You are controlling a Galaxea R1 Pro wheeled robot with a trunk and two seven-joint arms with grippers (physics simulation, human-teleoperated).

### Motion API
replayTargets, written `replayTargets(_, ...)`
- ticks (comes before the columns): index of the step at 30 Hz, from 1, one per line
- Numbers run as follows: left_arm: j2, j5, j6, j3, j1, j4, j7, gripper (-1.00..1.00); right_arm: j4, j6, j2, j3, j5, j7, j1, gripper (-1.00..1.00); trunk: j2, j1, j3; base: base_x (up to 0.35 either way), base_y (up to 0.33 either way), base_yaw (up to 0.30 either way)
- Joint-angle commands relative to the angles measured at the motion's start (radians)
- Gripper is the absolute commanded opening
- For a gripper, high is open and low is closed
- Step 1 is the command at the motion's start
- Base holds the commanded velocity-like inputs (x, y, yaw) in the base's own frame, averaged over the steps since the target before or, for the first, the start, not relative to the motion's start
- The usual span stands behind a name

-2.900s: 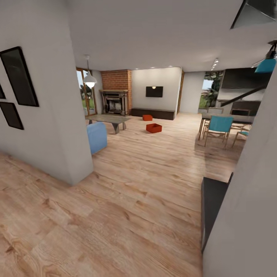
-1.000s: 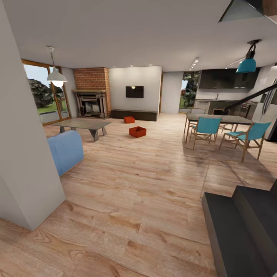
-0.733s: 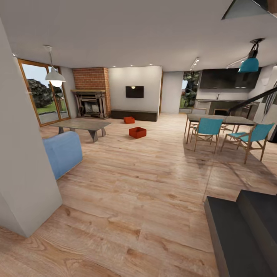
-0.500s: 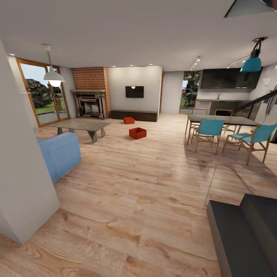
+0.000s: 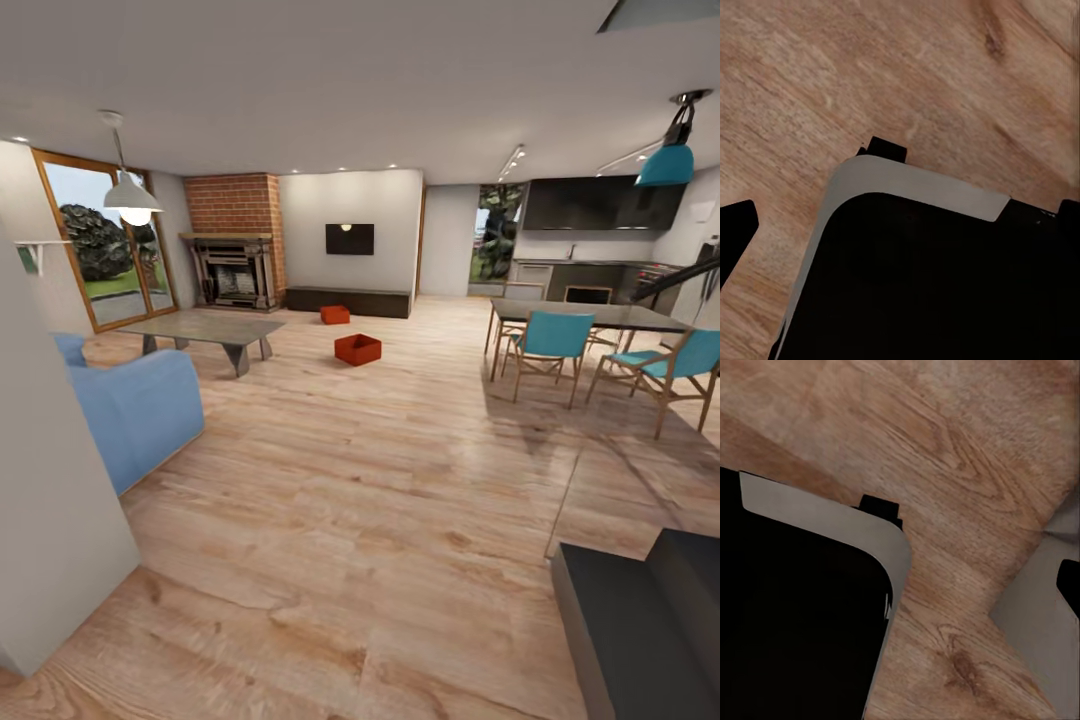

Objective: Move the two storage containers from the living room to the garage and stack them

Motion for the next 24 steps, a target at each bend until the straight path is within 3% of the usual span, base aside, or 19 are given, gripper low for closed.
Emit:
replayTargets(1,0.0,0.0,-0.001,0.004,0.0,-0.001,0.0,1.0,0.003,-0.008,0.0,0.006,0.001,0.001,-0.001,1.0,0.0,0.001,-0.001,0.323,0.0,0.0)
replayTargets(17,0.002,0.0,0.003,0.003,0.0,-0.008,0.001,1.0,0.002,-0.012,-0.001,0.012,0.006,0.007,-0.001,1.0,0.0,0.001,-0.001,0.323,0.0,-0.052)
replayTargets(24,0.002,-0.003,0.075,0.004,0.0,-0.011,0.001,1.0,0.002,-0.008,-0.005,0.014,0.007,0.015,-0.001,1.0,0.0,0.001,-0.001,0.323,0.0,-0.005)
